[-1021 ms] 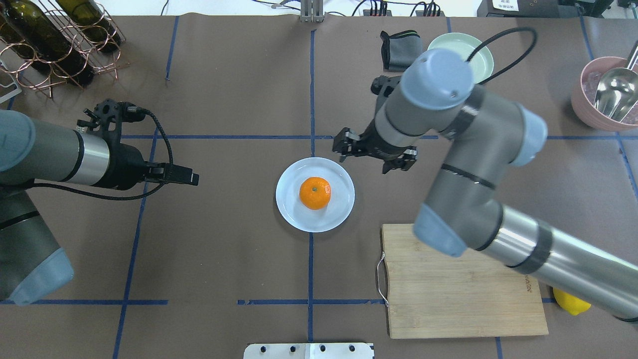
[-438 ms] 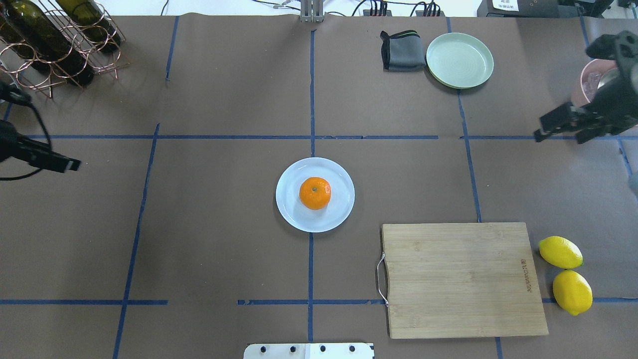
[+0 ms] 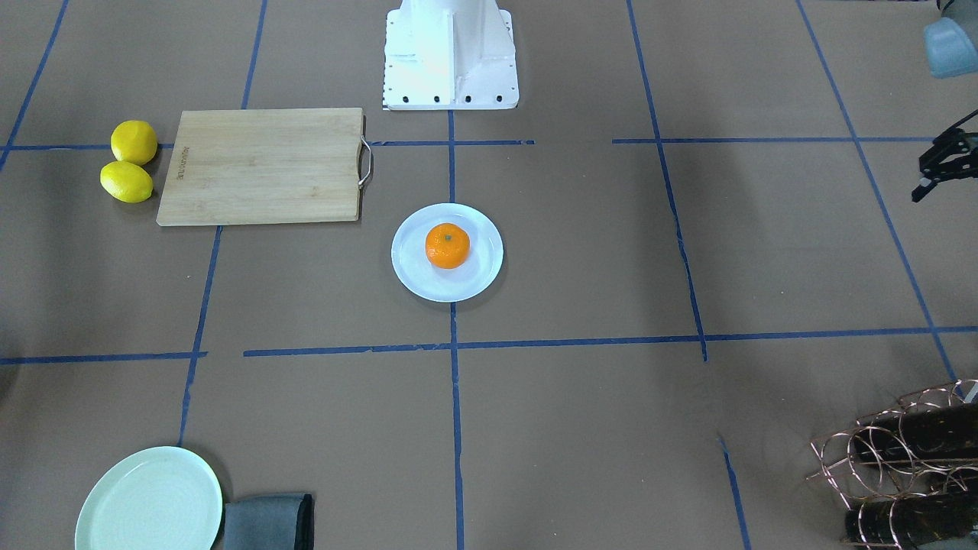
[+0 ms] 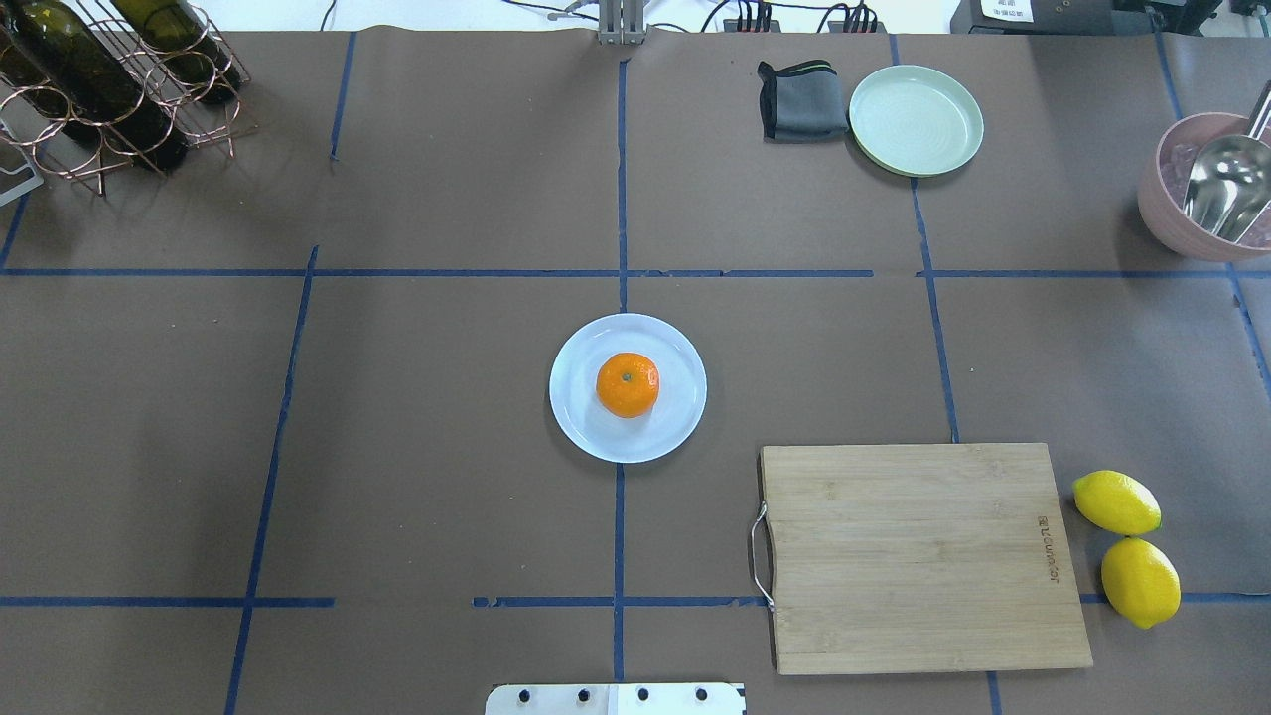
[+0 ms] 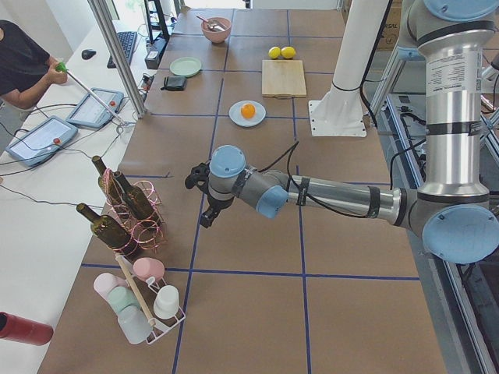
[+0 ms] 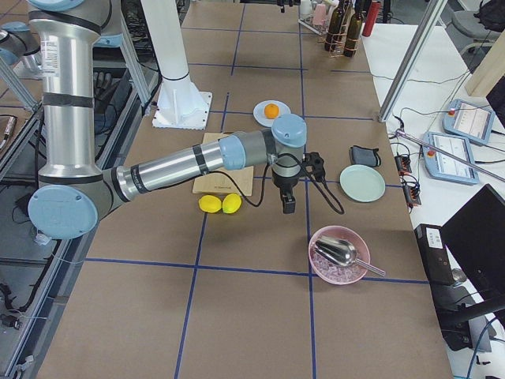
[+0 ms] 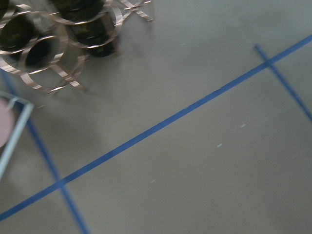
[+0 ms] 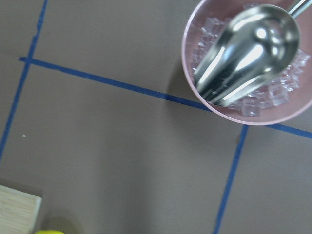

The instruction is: Pick orange to plate

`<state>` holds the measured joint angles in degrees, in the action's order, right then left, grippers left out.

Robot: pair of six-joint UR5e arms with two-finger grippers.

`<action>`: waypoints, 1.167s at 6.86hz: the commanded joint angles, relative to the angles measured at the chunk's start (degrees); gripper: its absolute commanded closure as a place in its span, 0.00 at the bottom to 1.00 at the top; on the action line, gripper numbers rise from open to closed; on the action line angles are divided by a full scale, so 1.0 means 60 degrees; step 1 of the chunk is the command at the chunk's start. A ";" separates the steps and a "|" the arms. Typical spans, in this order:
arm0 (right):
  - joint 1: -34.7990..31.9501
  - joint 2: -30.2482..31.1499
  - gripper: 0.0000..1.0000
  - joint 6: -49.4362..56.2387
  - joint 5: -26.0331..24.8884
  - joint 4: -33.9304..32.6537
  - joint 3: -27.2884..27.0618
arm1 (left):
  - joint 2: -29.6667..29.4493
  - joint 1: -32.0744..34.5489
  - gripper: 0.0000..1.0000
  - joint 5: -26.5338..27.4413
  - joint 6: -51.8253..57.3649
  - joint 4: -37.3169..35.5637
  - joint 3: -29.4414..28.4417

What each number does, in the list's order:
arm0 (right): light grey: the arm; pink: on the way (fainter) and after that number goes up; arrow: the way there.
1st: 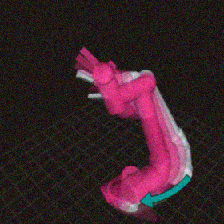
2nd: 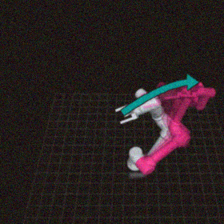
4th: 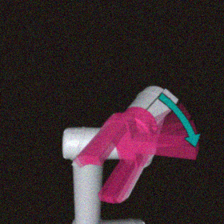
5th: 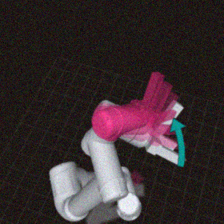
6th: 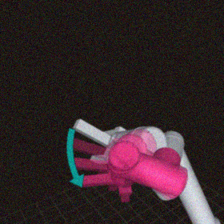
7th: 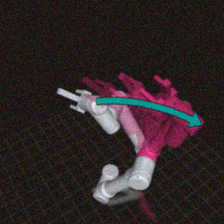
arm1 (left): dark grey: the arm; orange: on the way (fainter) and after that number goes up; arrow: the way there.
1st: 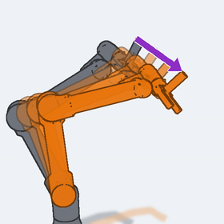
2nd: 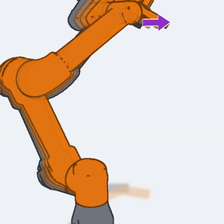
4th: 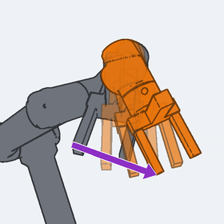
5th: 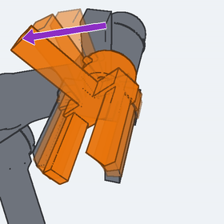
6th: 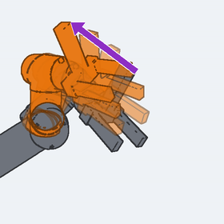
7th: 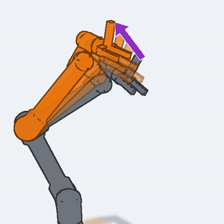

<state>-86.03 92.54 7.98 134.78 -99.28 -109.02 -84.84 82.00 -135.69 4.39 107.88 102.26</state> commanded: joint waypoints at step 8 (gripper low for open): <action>-0.0881 0.0793 0.00 0.1893 0.0095 -0.0300 0.0549 | 0.0488 0.0924 0.00 -0.0893 0.0777 -0.2994 0.0243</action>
<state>-91.35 97.47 19.41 134.78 -101.22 -105.68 -82.01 87.55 -138.64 9.05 89.81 103.92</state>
